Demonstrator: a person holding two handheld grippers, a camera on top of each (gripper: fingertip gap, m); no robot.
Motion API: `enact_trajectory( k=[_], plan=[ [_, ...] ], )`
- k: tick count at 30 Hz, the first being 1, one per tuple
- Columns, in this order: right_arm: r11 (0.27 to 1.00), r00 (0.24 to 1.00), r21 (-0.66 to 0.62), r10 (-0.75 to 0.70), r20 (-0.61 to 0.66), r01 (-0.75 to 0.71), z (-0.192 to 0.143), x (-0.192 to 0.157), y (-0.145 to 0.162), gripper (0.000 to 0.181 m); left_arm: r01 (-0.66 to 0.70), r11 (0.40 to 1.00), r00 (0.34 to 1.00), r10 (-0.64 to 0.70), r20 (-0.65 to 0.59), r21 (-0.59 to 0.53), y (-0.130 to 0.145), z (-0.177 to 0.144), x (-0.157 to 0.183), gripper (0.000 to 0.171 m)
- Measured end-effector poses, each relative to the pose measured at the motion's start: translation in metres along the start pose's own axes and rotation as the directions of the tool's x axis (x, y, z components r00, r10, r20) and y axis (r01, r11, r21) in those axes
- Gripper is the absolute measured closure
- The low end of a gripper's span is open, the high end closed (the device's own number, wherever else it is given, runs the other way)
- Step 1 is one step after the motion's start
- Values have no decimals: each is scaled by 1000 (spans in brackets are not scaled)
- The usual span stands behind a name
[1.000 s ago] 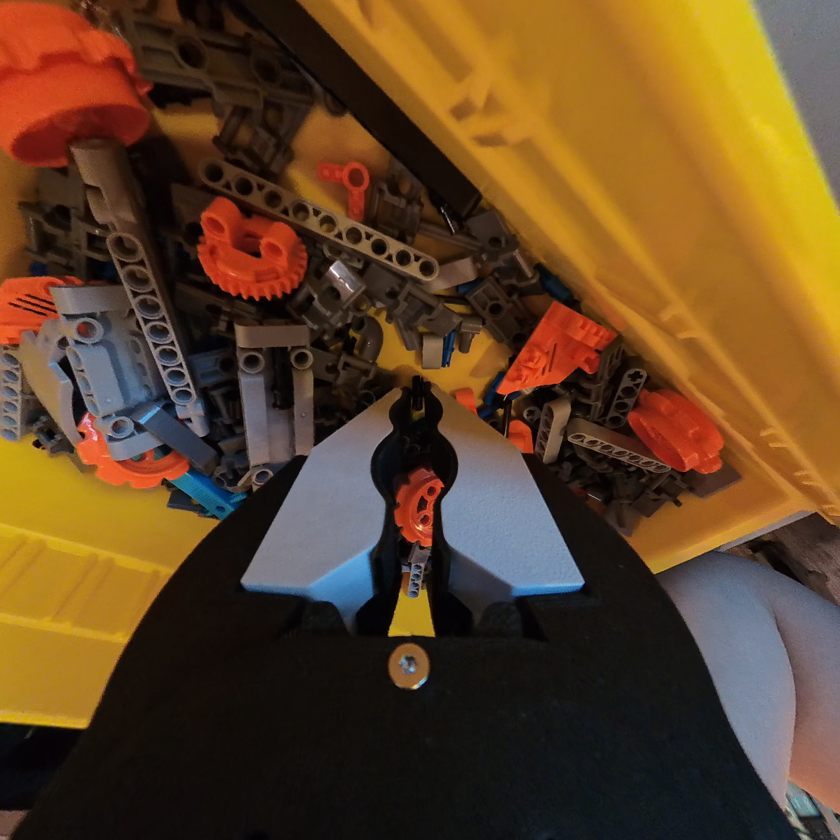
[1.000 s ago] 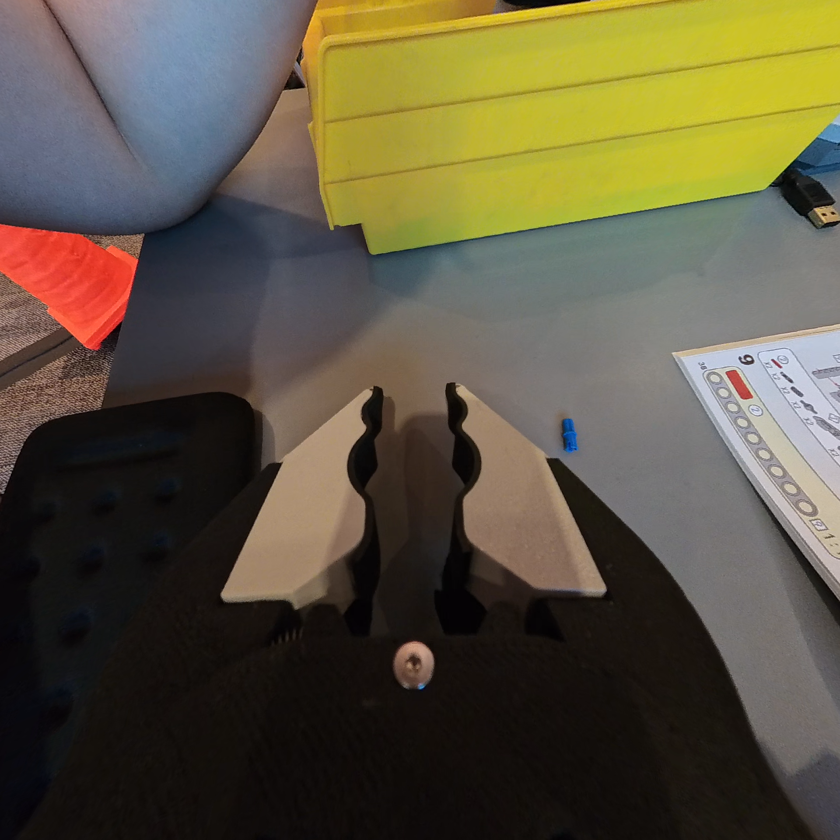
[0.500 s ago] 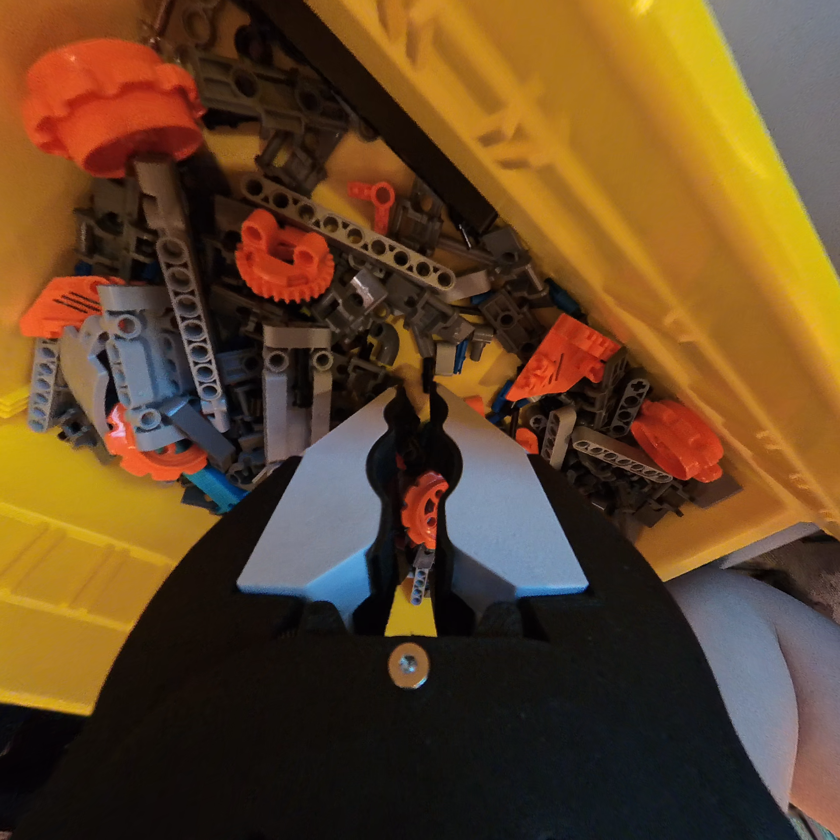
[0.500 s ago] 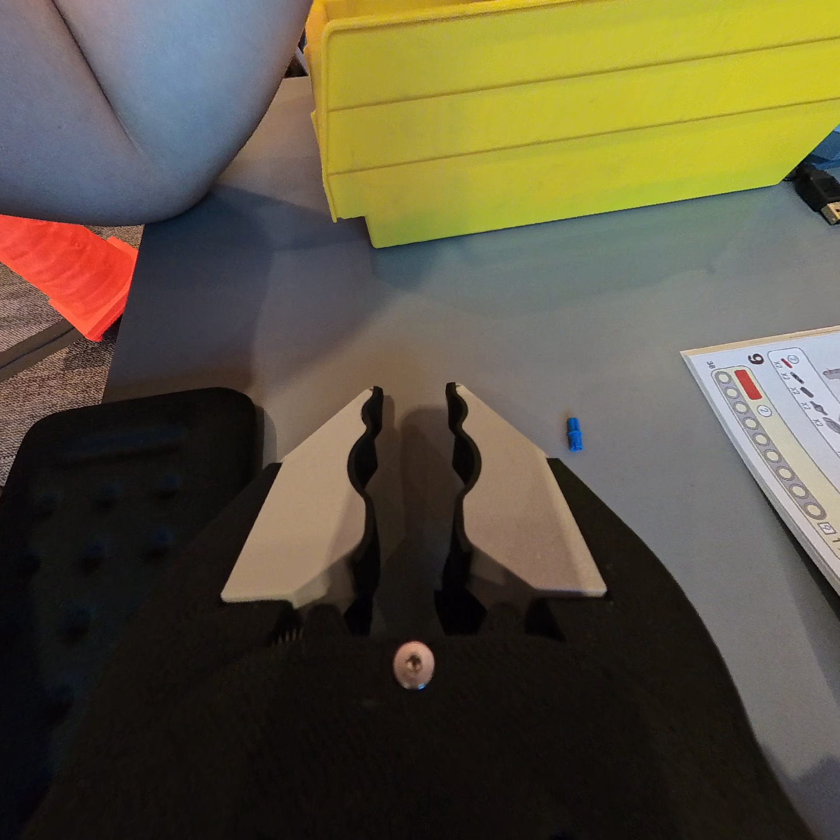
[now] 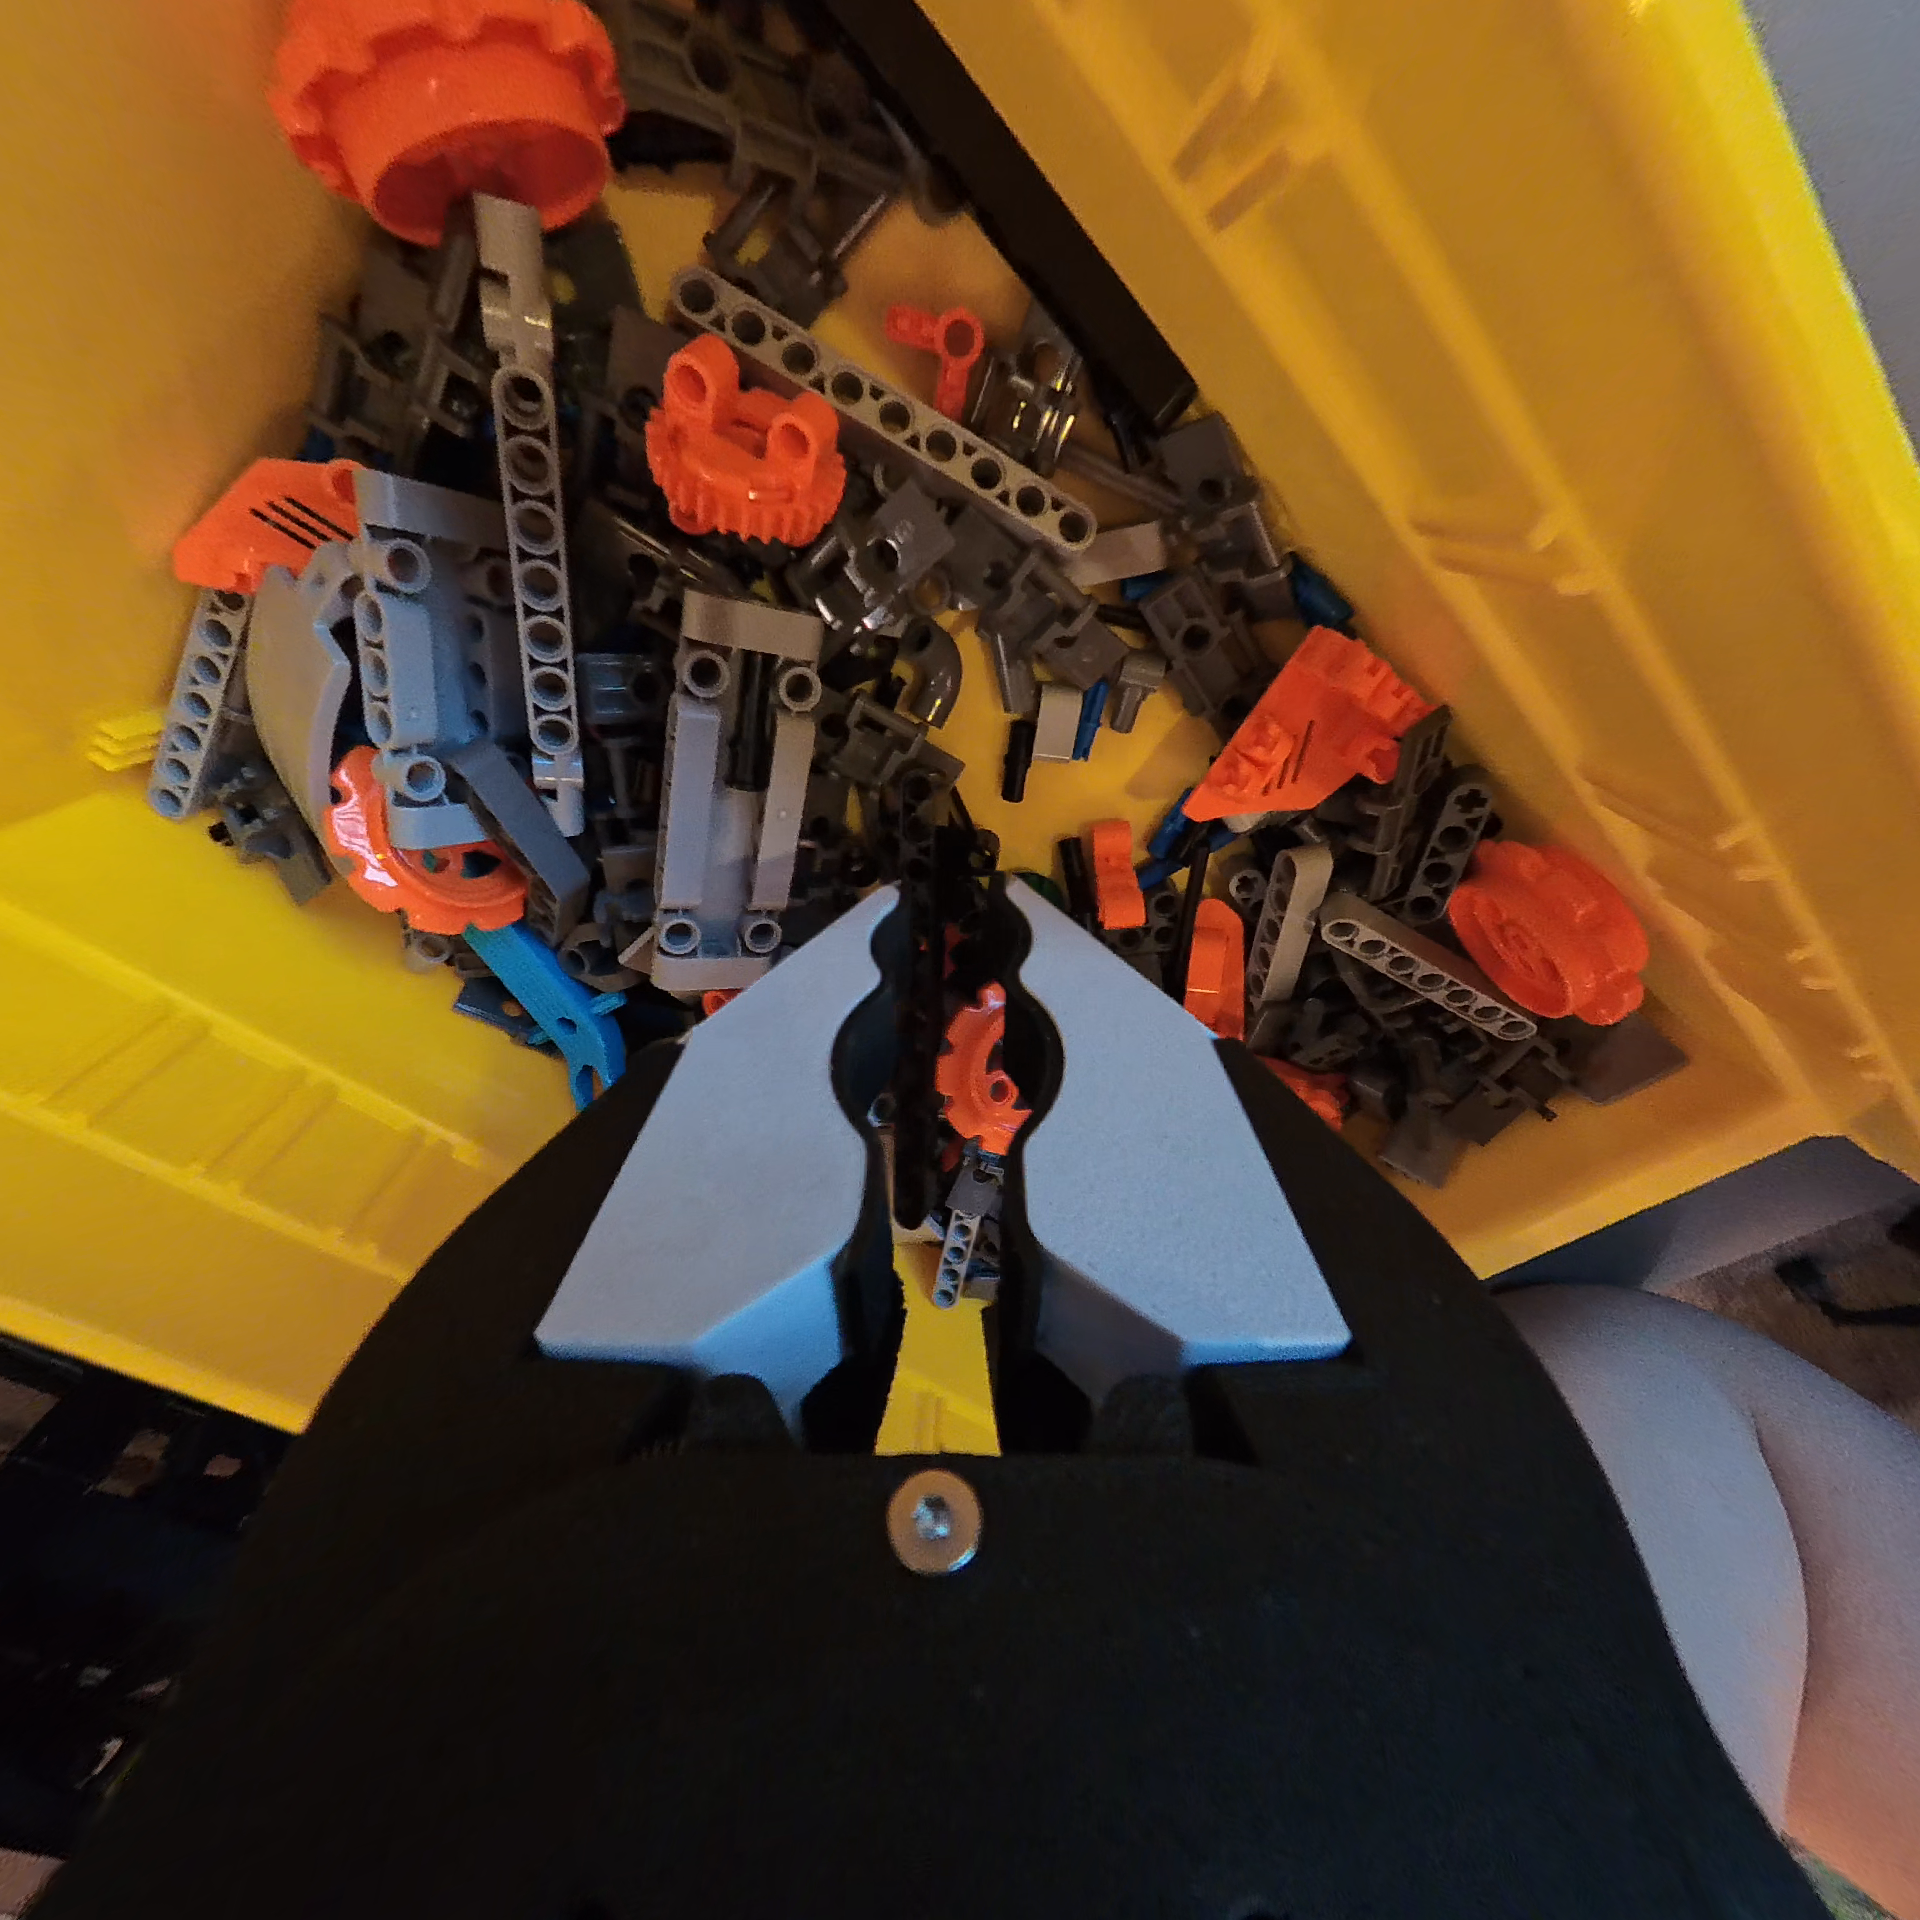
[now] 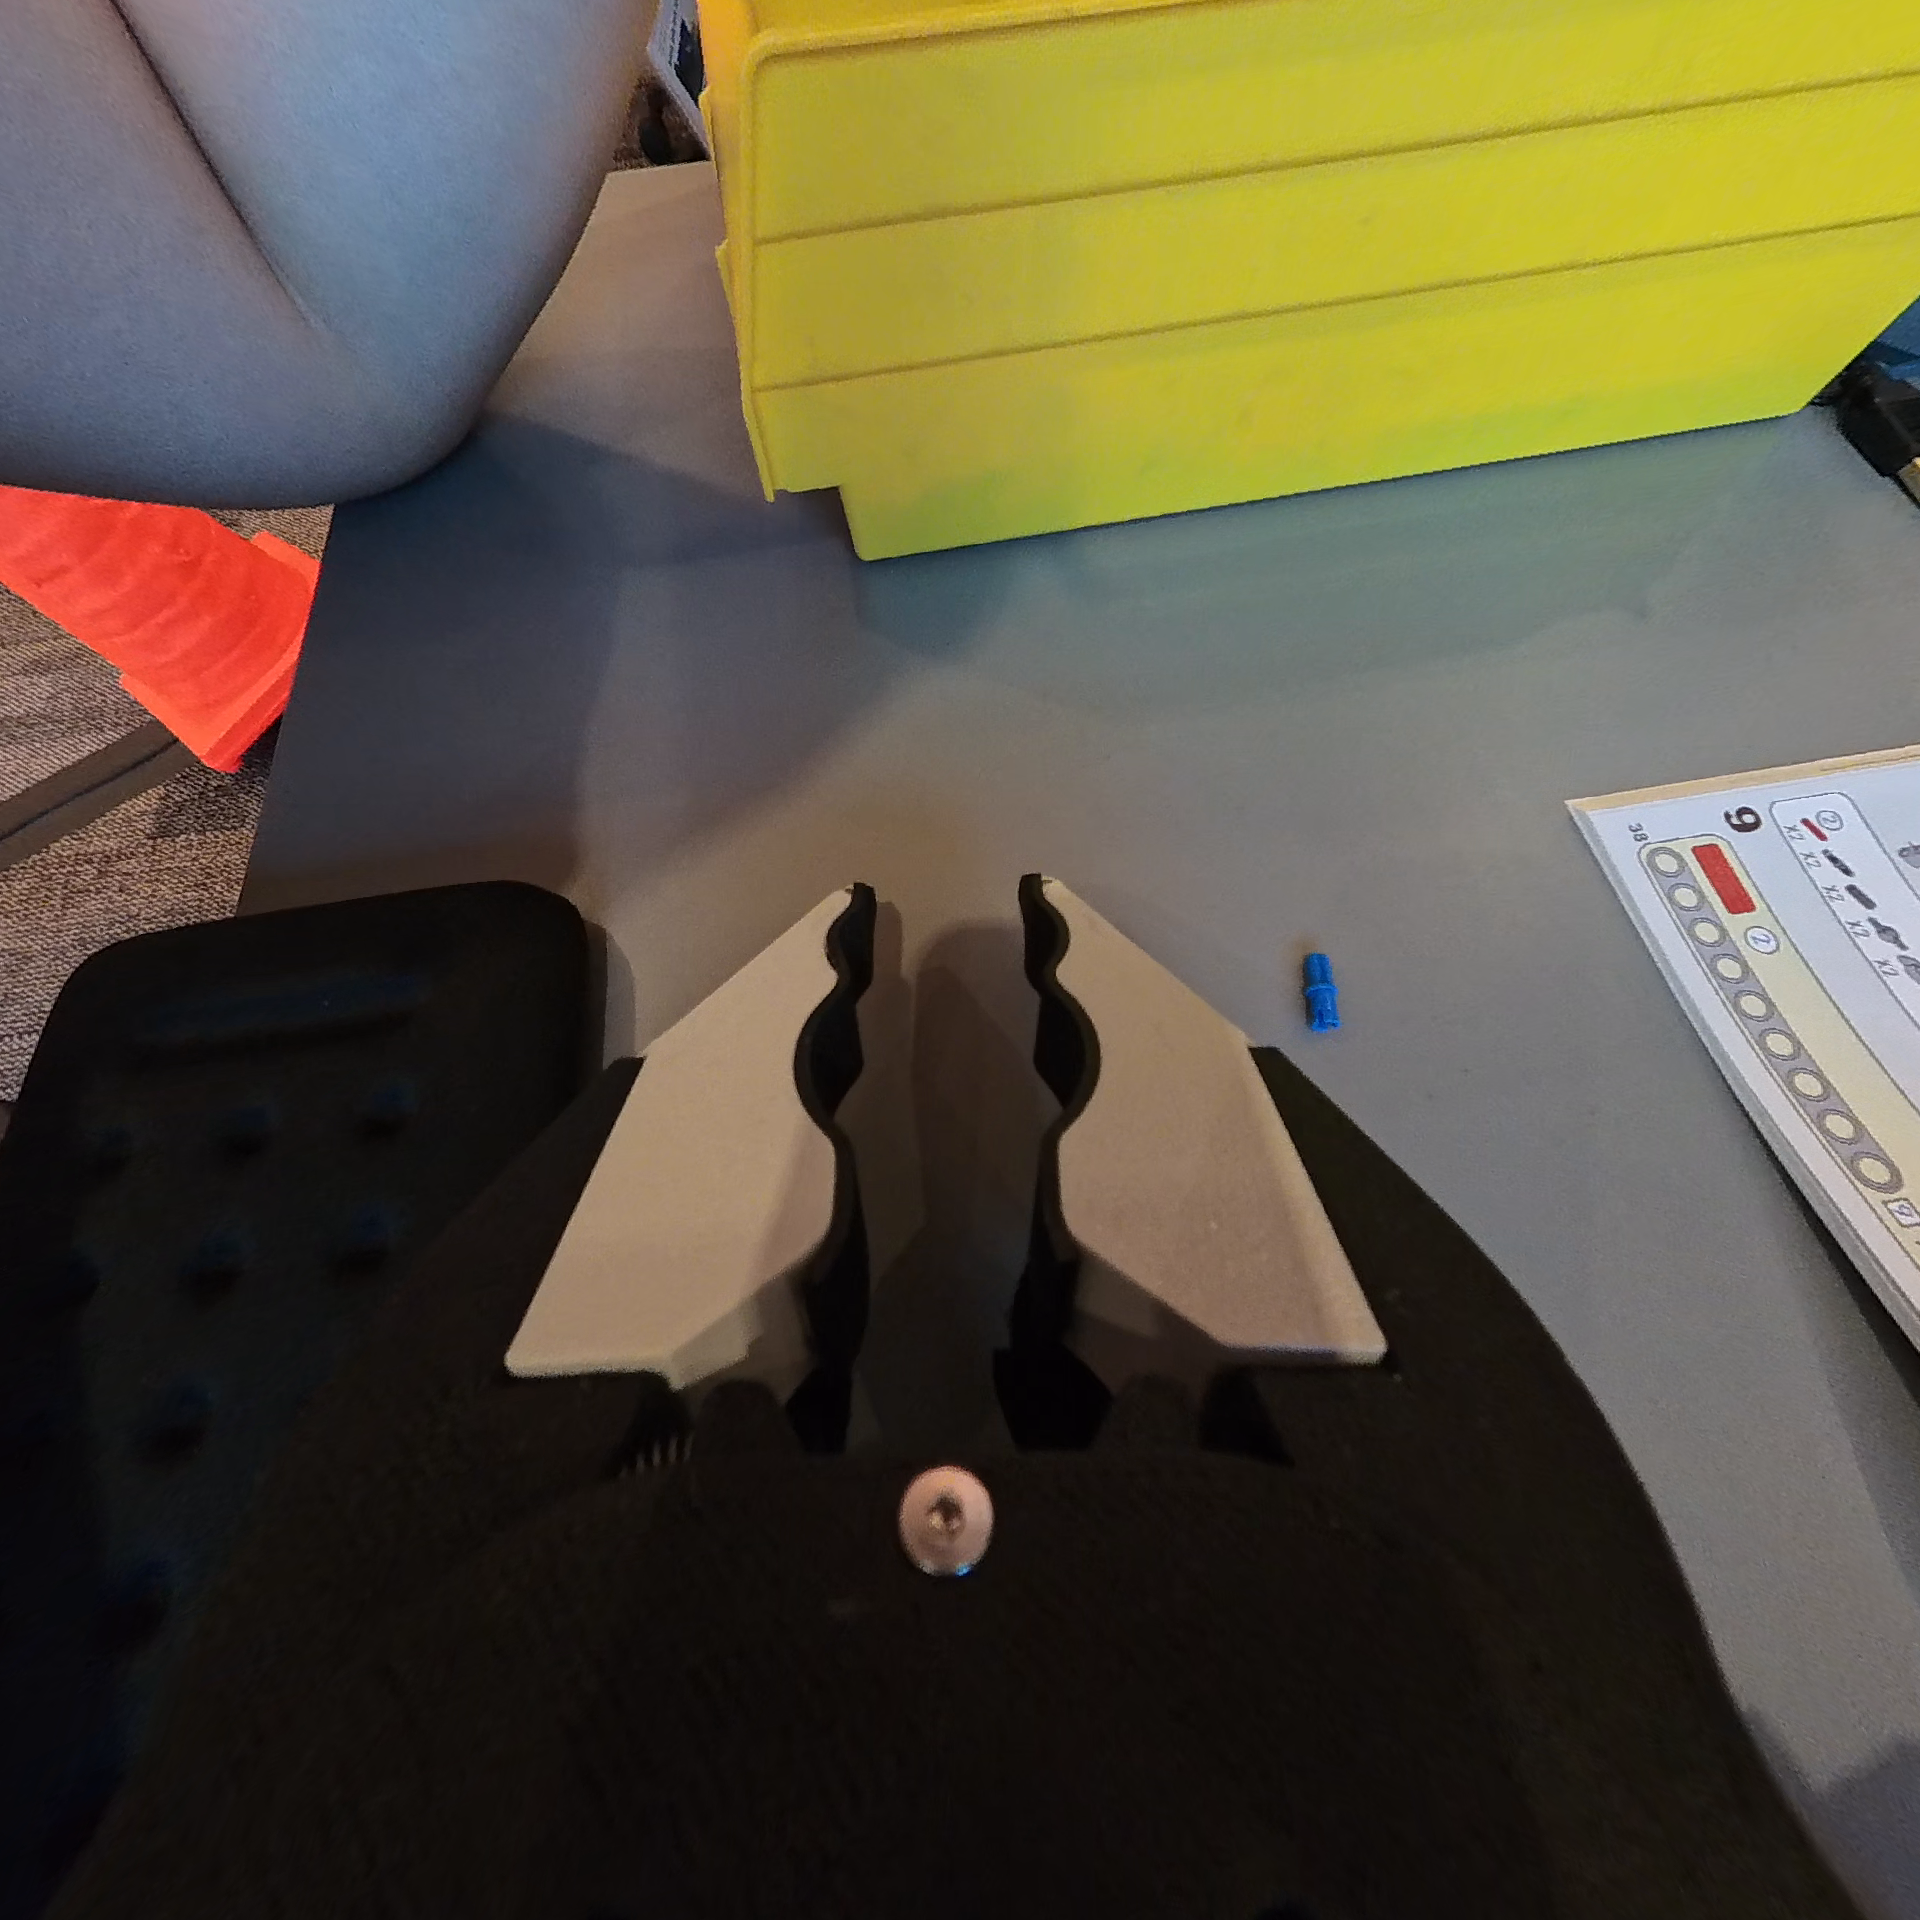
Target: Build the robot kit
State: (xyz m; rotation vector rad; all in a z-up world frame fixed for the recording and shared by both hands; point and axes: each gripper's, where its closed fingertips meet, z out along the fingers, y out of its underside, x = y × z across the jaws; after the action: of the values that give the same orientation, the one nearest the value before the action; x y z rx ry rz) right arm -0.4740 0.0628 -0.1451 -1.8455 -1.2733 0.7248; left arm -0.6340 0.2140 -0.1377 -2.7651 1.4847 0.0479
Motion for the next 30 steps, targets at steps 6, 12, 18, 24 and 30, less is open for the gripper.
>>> enact_trajectory(
  k=[6, 12, 18, 24, 30],
  plan=[
    [1000, 1000, -2, -1, 2, 1, 0, 0, 0, 153, 18, 999, 1000, -19, -16, -40, 5, 5, 2, 160],
    [1000, 1000, -6, -4, 4, 4, 0, -1, 1, 153, 36, 998, 999, -38, -28, -60, 10, 6, 2, 162],
    [1000, 1000, -8, -7, 5, 7, 0, -1, 1, 153, 52, 996, 999, -53, -14, -76, 18, 5, -2, 166],
    [1000, 1000, -10, -7, 7, 7, 1, -1, 1, 153, 92, 991, 996, -92, 13, -95, 29, 3, -10, 171],
    [1000, 1000, -12, -9, 9, 9, 1, -2, 1, 153, 112, 992, 993, -111, 29, -59, 23, 0, -14, 168]
  ],
)
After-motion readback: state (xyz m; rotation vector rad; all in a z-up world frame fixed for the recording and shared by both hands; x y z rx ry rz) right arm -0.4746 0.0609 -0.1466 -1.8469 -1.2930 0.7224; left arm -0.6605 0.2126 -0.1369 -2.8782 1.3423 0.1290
